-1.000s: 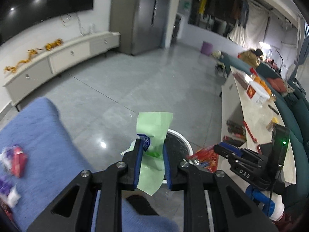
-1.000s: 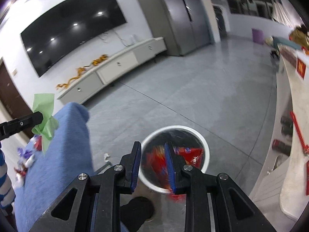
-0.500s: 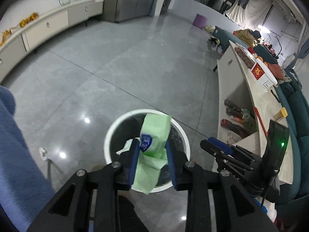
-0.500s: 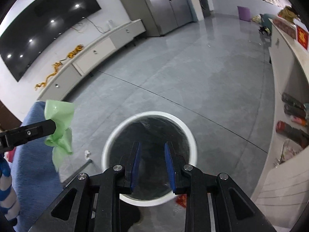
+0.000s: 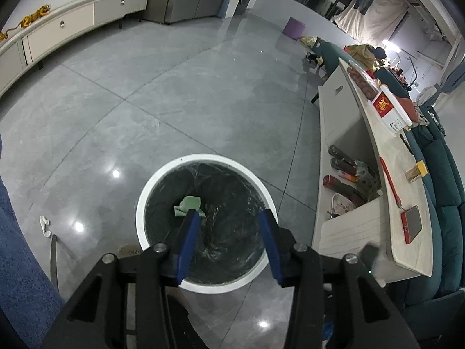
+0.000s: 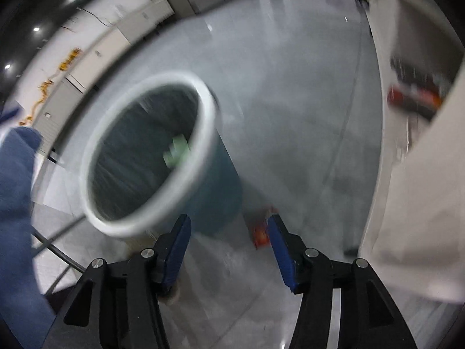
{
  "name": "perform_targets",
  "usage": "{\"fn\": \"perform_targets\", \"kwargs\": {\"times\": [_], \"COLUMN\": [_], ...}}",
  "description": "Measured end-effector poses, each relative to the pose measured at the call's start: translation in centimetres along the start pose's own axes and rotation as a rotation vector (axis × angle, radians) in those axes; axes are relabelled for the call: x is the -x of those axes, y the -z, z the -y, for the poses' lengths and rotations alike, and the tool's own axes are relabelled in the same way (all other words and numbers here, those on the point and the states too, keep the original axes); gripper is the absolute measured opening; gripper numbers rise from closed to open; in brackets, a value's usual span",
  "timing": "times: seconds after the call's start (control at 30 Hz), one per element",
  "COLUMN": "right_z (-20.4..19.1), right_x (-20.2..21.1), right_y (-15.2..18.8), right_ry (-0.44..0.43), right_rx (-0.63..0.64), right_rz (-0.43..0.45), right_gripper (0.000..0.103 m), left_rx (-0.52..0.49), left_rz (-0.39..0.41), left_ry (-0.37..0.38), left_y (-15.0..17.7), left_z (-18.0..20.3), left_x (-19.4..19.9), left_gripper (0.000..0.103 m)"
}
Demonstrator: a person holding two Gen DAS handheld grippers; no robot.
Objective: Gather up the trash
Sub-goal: 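Carry the green wrapper to the bin and open the left tool over it, then carry the red chip bag over the bin and open the right tool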
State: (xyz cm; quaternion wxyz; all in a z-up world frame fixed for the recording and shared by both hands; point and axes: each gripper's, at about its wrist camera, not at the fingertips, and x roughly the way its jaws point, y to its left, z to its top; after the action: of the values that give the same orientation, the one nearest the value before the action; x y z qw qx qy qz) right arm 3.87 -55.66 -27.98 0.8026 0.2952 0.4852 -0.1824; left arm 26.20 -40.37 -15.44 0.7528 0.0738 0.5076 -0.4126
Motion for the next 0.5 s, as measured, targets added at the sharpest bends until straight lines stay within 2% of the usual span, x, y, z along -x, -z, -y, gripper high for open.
{"fn": "perform_targets", "kwargs": {"times": [0.17, 0.2, 0.23, 0.3, 0.47, 0.5], "right_z": [2.7, 3.1, 3.3, 3.7, 3.9, 4.1], "right_x": [-6.7, -7.8, -9.0, -11.3, -14.6, -15.1], "right_y": [3.3, 3.6, 3.8, 4.1, 3.1, 2.6], "right_ry": [0.022, 0.029, 0.039, 0.058, 0.105, 0.117], "right_rx": [-0.109, -0.122, -0.132, -0.145, -0.139, -0.147], "right_rz": [-0.128, -0.143, -0.158, -0.184, -0.187, -0.186], "right_gripper": [0.053, 0.056, 0.064, 0.069, 0.069, 0.064], "left_rx": [0.018, 0.024, 0.029, 0.038, 0.033, 0.031], "left_rz": [0.019, 0.022, 0.023, 0.023, 0.014, 0.015], "left_ry": [0.014, 0.023, 0.030, 0.049, 0.080, 0.081], "left_y": [-0.2, -0.2, -0.3, -0.4, -0.5, -0.5], "left_z": [-0.4, -0.6, -0.8, -1.0, -0.9, -0.8], "left_x": [0.1, 0.2, 0.2, 0.2, 0.0, 0.0], "left_gripper": [0.042, 0.042, 0.042, 0.042, 0.042, 0.042]}}
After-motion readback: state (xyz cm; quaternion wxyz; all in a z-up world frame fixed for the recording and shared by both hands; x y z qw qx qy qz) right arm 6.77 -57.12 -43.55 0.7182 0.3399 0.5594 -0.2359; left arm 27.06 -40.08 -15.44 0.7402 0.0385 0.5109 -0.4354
